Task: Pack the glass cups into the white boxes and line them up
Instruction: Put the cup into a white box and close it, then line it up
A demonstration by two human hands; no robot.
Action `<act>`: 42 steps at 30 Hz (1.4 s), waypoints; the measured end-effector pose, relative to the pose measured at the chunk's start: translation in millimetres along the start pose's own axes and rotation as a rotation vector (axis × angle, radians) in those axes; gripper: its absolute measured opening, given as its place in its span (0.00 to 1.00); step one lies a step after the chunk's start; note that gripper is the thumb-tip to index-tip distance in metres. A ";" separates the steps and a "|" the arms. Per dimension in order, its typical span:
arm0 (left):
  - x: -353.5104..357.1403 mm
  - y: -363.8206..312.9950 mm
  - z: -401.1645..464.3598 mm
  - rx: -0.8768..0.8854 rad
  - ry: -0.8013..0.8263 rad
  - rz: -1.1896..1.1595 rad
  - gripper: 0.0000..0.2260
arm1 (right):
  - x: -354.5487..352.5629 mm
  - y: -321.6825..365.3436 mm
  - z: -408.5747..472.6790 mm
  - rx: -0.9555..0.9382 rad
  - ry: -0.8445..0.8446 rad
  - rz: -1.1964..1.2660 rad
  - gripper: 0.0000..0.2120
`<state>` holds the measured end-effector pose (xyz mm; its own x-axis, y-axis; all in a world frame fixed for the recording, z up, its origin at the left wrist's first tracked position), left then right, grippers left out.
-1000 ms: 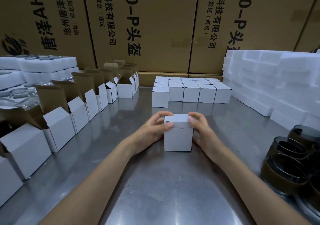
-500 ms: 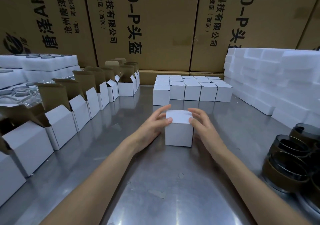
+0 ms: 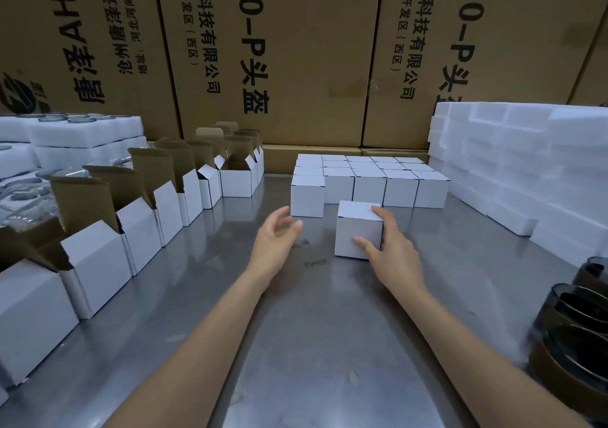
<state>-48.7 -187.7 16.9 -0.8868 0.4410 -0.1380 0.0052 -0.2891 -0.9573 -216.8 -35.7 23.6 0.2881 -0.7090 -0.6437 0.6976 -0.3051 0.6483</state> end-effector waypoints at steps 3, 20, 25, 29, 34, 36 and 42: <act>-1.8 11.2 26.0 -0.050 -0.035 -0.021 0.24 | 10.5 -5.6 23.7 0.035 -0.015 -0.049 0.29; 18.2 33.0 111.9 -0.073 -0.015 0.015 0.23 | 61.0 -23.3 119.6 0.068 -0.012 -0.241 0.18; 19.0 34.3 114.8 -0.063 -0.015 0.015 0.23 | 62.3 -22.1 123.1 0.043 -0.027 -0.268 0.16; 21.2 34.7 114.4 -0.065 0.004 0.024 0.24 | 61.0 -19.7 121.8 0.034 -0.036 -0.329 0.16; 18.0 32.9 110.7 -0.100 -0.010 -0.042 0.27 | 56.3 -10.6 113.0 0.021 -0.036 -0.389 0.17; 7.3 32.6 106.1 -0.129 -0.098 -0.122 0.27 | 52.2 -4.9 103.9 0.008 -0.061 -0.405 0.18; -2.2 23.3 68.8 -0.099 -0.162 -0.172 0.22 | 38.1 4.6 65.5 -0.013 -0.094 -0.465 0.08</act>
<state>-78.4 -253.8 12.3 -0.9411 0.3320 0.0638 -0.1138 -0.1334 -0.9845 -245.6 -105.7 28.8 -0.1168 -0.5532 -0.8248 0.7467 -0.5965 0.2944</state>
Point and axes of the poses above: each hand's wrist, its own z-axis towards the middle knuckle, its own x-axis out of the palm, y = z × x, the point moved 8 cm from there along z, towards the middle knuckle, and after that the axes turned 2 degrees about -x, right-handed, at the moved point
